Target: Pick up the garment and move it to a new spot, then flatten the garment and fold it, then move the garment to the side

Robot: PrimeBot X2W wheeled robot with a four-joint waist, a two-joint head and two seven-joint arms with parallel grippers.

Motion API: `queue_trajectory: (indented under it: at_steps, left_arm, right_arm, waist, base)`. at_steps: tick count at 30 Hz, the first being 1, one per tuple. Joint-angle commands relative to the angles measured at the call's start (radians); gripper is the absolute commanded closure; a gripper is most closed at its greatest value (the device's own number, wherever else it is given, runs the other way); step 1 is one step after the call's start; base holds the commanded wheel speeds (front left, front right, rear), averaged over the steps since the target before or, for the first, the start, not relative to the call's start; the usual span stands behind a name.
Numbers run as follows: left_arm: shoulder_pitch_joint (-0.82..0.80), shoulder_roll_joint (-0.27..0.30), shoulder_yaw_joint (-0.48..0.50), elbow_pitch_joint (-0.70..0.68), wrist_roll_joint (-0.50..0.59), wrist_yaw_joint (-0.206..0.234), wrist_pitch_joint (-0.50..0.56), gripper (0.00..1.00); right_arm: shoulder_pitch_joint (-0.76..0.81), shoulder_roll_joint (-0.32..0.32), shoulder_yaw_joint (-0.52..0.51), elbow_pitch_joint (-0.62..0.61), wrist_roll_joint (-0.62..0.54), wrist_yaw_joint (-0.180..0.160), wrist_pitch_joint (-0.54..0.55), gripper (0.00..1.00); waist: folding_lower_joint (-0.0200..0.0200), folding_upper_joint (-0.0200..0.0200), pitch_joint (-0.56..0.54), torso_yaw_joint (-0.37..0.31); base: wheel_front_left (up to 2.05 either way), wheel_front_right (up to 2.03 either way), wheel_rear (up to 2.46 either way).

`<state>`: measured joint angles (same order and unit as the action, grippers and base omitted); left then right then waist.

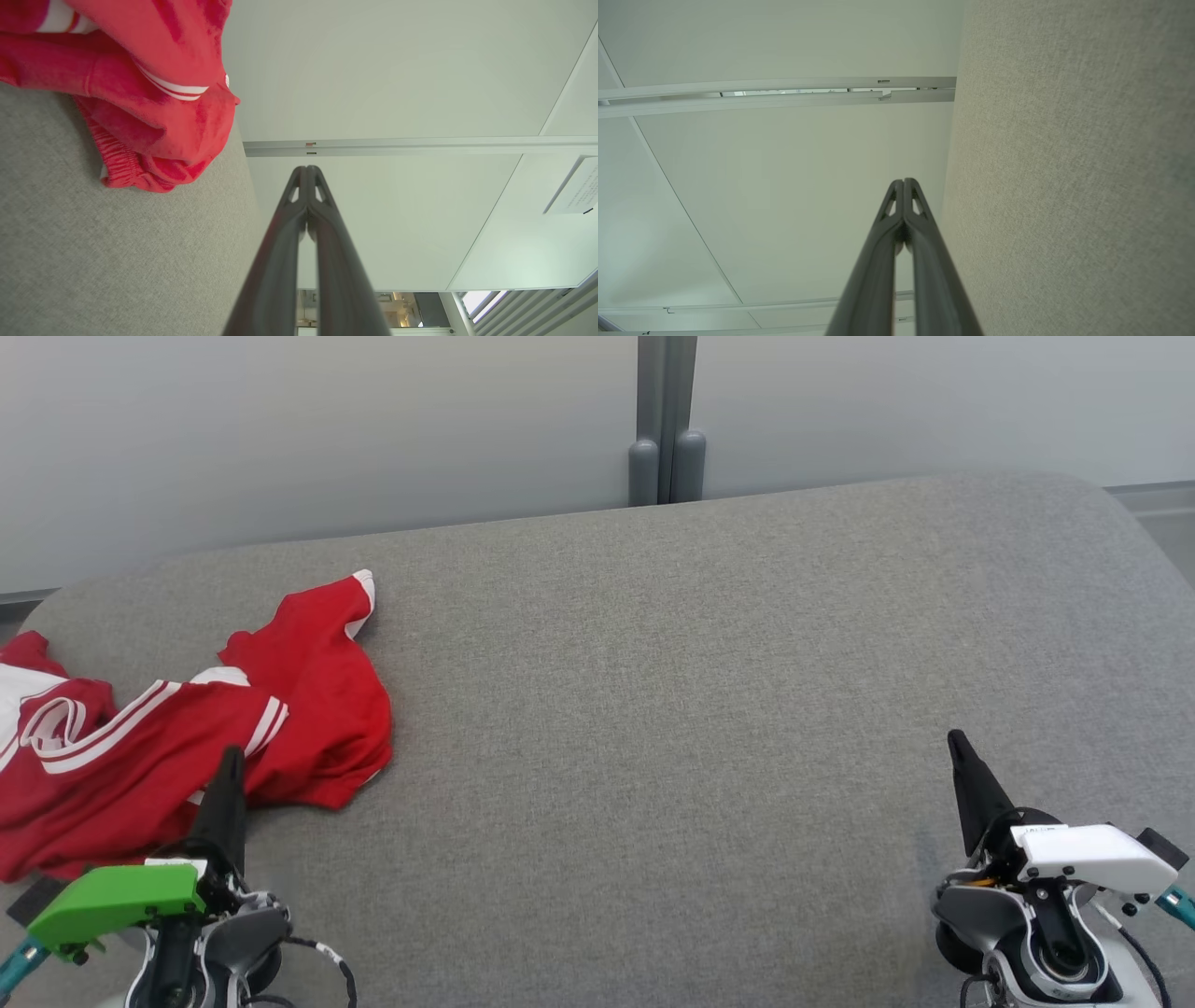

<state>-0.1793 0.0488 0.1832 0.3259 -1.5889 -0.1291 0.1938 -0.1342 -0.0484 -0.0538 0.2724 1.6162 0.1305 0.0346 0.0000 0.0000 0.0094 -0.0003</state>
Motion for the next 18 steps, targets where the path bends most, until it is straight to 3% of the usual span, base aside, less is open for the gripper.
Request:
queue_trajectory:
  at_steps: [1,2,18]
  left_arm:
    - [-0.017,0.001,-0.001,-0.002,-0.009,-0.007,0.0,1.0]
    - [0.002,0.0,0.0,0.002,0.0,0.001,0.0,0.0]
    - [0.039,-0.002,-0.057,-0.05,0.056,0.002,-0.102,0.0]
  right_arm:
    - [-0.01,-0.003,0.0,0.001,0.004,0.001,-0.001,1.0]
    - [0.002,0.0,0.0,0.003,0.0,0.0,0.0,0.0]
    - [0.038,0.004,0.029,-0.073,-0.06,0.0,-0.067,0.0]
  waist:
    - [0.0,0.0,0.0,0.0]
    - [0.0,0.0,0.0,0.0]
    - [0.0,0.0,-0.001,0.002]
  base:
    - [0.0,0.0,0.0]
    - [0.0,0.0,0.0]
    - [0.0,0.0,0.0]
